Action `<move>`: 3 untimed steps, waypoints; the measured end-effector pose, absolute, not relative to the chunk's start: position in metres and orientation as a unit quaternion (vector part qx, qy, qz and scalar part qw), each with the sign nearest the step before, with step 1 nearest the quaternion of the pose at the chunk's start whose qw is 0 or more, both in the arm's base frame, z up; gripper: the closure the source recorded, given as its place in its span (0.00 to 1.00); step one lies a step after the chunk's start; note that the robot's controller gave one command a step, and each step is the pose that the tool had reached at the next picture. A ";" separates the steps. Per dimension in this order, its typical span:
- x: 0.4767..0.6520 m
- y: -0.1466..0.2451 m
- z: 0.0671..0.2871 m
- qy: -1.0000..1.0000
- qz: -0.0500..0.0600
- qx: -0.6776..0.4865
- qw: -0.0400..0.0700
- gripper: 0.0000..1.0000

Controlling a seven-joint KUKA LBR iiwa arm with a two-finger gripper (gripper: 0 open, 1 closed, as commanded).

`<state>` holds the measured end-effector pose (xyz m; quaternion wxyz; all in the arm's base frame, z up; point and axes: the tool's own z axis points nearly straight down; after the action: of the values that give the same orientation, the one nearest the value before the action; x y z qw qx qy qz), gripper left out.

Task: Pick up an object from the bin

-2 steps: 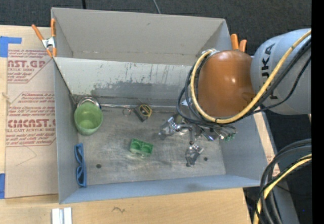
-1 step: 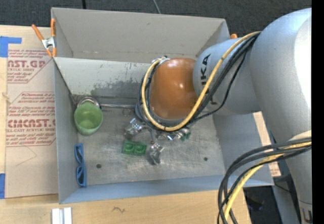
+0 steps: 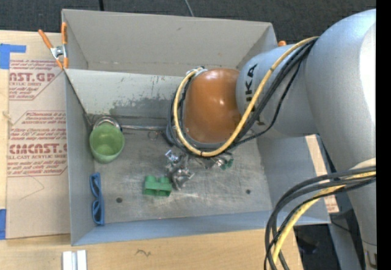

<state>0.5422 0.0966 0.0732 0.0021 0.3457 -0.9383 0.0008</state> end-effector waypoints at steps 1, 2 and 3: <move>0.544 0.099 0.072 -0.938 0.000 0.345 -0.004 0.00; 0.503 0.115 0.072 -0.919 0.000 0.394 -0.004 0.00; 0.503 0.114 0.073 -0.919 0.000 0.393 -0.001 1.00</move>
Offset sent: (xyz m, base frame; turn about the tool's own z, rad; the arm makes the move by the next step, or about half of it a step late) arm 0.0000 0.0000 0.0000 0.0000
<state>0.5029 0.1141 0.0726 -0.0009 0.3935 -0.9193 0.0003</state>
